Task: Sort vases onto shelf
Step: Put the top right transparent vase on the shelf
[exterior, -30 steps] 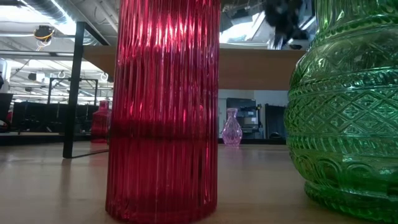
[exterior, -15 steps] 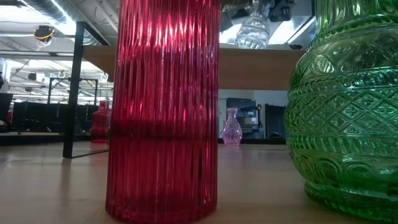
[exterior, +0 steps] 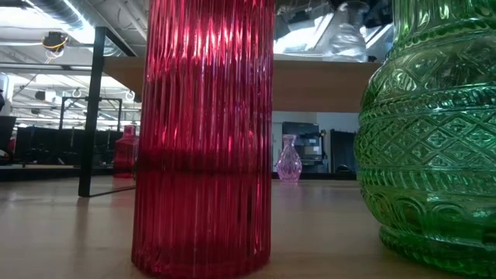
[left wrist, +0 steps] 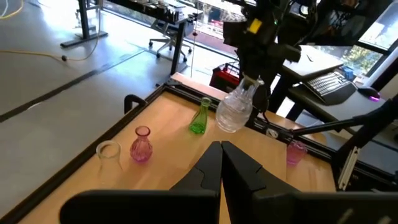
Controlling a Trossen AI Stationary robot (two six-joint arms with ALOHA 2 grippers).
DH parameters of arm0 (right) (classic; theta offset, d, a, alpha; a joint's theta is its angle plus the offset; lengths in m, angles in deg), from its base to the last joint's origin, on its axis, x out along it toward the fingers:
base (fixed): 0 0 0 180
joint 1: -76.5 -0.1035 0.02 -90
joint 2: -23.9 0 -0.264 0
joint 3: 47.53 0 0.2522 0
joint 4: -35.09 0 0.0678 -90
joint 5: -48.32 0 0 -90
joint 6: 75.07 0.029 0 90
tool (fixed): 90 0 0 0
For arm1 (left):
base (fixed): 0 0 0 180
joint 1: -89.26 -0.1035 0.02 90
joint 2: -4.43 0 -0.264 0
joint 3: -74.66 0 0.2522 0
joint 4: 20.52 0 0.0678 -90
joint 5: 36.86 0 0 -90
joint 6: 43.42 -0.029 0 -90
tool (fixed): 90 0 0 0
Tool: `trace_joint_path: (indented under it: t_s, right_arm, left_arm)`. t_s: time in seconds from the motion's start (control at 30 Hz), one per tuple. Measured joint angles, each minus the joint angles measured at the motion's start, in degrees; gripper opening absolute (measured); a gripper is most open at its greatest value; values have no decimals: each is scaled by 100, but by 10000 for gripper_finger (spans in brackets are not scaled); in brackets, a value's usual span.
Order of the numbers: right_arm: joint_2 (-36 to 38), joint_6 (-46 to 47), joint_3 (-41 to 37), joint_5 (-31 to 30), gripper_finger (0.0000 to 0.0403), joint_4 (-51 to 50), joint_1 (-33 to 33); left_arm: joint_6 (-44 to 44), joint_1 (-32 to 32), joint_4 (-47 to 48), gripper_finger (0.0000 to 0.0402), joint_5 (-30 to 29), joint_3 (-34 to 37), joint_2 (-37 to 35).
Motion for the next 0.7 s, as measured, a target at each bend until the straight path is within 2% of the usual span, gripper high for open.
trace_joint_path:
  t_s: [0.13,0.3,0.7]
  right_arm:
    - [300,151,-605,72,14,-6,-110]
    - [343,182,-1086,204,14,53,-260]
    - [333,116,-1075,-47,20,17,-295]
  left_arm:
    - [-28,2,0,0,-25,0,11]
    - [-43,0,-4,0,-44,0,9]
    - [-42,0,-7,0,-46,0,13]
